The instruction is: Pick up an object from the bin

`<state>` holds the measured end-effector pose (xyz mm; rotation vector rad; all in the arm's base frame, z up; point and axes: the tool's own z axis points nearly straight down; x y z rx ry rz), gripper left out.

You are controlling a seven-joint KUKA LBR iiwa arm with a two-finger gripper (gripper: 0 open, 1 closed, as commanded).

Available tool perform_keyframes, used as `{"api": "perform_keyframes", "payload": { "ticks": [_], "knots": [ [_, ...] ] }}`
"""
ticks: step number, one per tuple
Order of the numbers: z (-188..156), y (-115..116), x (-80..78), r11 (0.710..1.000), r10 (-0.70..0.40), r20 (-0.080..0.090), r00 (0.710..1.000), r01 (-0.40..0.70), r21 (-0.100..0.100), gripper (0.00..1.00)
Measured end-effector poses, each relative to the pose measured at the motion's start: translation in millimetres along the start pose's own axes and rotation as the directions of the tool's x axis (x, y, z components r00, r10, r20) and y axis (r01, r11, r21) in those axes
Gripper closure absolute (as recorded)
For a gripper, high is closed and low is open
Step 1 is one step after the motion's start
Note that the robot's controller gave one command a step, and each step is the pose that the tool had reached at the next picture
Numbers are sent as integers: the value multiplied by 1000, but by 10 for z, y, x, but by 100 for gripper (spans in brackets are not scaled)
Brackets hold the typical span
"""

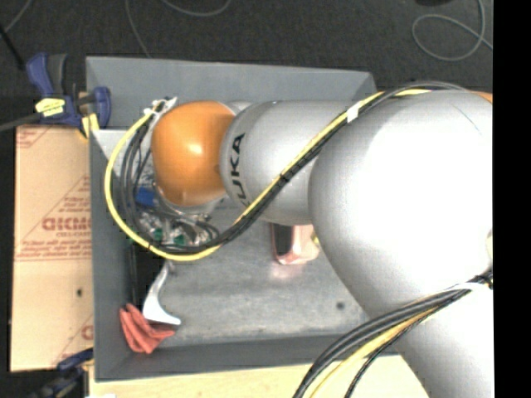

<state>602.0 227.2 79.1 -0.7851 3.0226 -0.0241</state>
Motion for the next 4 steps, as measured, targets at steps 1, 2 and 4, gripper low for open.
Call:
{"api": "perform_keyframes", "payload": {
  "ticks": [1, 2, 4],
  "knots": [
    [-59, -6, 7, 1000, 2, 0, 1000, -2, 0, 100],
    [-179, -12, 7, 1000, 4, 2, 1000, -4, 0, 100],
    [-443, 8, 0, 1000, 4, 1, 1000, -4, -4, 100]
  ]
}}
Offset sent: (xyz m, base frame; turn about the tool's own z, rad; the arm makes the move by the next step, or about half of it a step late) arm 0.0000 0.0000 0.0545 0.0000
